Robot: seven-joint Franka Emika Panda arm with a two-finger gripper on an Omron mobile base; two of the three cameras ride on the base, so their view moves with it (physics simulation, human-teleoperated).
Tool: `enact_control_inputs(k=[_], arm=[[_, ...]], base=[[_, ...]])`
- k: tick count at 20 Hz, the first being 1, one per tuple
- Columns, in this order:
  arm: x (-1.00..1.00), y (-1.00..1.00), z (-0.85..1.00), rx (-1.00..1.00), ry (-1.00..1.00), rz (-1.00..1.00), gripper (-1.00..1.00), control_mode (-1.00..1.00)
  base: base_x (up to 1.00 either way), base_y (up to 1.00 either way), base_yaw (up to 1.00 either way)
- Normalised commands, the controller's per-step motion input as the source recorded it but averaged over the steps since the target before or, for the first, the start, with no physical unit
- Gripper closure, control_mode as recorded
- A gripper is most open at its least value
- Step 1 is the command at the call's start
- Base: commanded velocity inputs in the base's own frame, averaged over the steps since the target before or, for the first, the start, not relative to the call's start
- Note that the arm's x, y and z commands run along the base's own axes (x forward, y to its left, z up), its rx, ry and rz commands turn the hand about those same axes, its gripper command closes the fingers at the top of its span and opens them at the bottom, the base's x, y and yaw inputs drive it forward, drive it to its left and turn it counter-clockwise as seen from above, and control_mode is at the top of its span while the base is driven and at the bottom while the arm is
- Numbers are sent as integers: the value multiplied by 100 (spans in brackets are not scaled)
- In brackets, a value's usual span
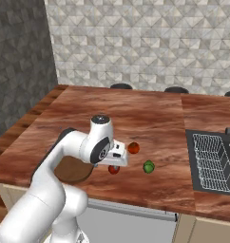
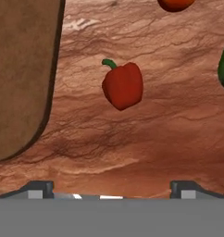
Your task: Place the avocado, onion, tomato, and bell pepper on the cutting board.
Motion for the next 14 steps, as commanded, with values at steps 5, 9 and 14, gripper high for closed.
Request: enact_control_inputs(k=[5, 9, 14], arm=[[38, -4, -26, 3, -4, 1, -100, -100], [30, -3, -23, 1, -2, 0, -100, -100], [31, 0, -26, 1, 0, 0, -100, -100]], base=[[0, 0, 0], [0, 0, 0], [0, 0, 0]])
